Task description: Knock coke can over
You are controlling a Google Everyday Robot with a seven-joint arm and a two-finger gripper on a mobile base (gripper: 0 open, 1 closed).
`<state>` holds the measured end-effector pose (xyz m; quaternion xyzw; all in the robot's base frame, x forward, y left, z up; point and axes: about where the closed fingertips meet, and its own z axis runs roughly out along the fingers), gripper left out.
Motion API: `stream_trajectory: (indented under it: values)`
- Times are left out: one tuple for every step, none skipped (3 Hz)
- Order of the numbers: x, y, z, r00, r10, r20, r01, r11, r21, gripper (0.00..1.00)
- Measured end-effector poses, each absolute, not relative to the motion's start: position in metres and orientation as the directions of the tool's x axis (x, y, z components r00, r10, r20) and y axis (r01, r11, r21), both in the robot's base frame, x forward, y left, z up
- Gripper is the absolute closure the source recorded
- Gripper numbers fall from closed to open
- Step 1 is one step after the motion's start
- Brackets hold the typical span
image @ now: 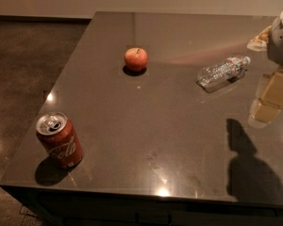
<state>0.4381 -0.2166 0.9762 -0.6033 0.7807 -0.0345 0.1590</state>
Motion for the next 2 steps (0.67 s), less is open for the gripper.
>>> stream_trajectory:
  values:
    - [0.439,-0.213,0.978,-0.210,-0.955,-0.210,-0.931,0.260,-0.256,0.00]
    - [0.446,-0.197,0.979,-0.165,-0.956,-0.241,-0.933,0.230,-0.278,0.00]
